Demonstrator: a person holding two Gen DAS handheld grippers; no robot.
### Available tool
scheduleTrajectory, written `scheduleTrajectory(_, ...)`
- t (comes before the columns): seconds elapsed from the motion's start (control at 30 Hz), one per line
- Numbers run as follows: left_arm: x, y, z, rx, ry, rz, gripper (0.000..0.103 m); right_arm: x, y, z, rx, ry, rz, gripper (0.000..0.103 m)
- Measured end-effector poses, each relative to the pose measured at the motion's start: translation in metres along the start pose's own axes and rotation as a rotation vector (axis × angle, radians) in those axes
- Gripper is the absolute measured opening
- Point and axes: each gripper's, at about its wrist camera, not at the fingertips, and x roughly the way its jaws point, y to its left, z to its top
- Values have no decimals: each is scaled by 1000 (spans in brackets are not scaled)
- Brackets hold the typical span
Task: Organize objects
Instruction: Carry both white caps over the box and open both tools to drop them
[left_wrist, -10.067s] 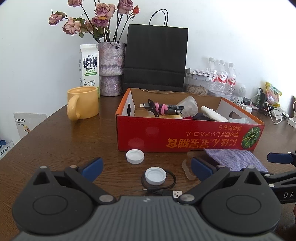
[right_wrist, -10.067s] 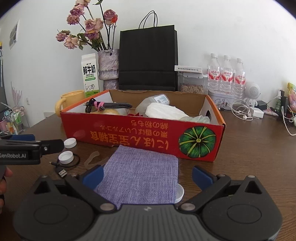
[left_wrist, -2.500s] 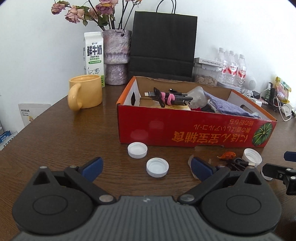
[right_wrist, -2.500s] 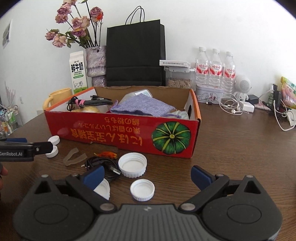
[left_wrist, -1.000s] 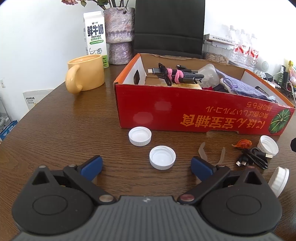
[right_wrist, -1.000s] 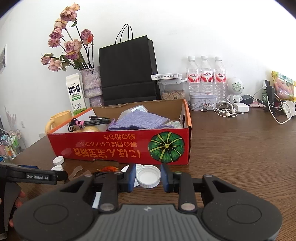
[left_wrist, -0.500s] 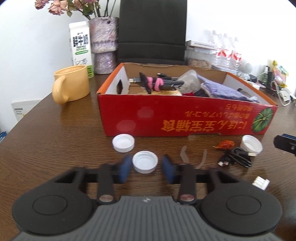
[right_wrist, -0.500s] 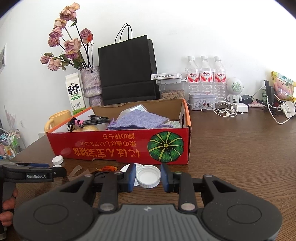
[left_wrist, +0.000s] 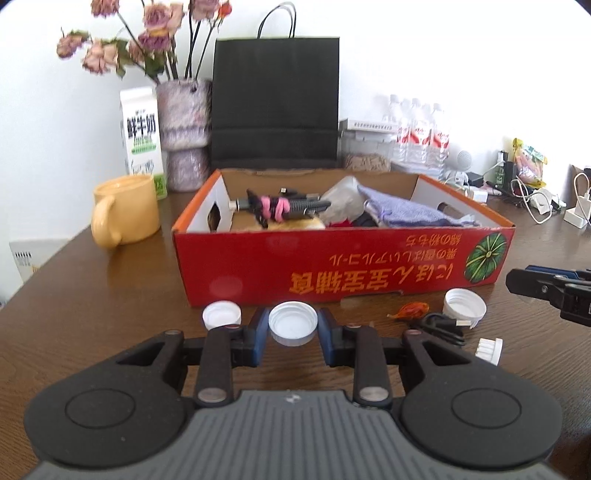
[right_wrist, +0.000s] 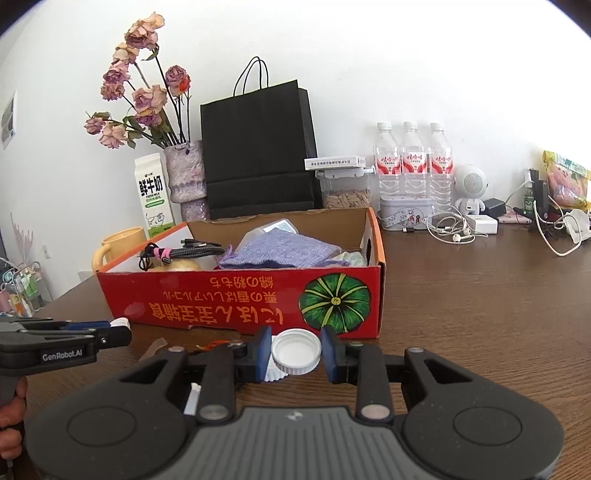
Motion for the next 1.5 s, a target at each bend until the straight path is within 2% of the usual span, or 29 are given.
scheduleTrajectory(0.4, -21, -20, 44, 29, -199, 0, 29, -2, 24, 21, -81, -198, 31, 27)
scheduleTrajectory(0.57, -13, -30, 67, 40, -253, 12, 29, 7, 35, 37, -112, -255, 39, 27)
scheduleTrajectory(0.73, 0, -33, 83, 32, -272, 16, 29, 20, 40, 56, -113, -298, 28, 27)
scheduleTrajectory(1.13, 42, -20, 113, -37, -283, 41, 29, 83, 33, 95, -52, -307, -3, 27)
scheduleTrajectory(1.3, 60, -16, 119, -42, -259, 37, 29, 110, 29, 98, -35, -237, 2, 27)
scheduleTrajectory(1.5, 72, -10, 112, -32, -215, 37, 29, 122, 22, 90, -43, -160, -2, 27)
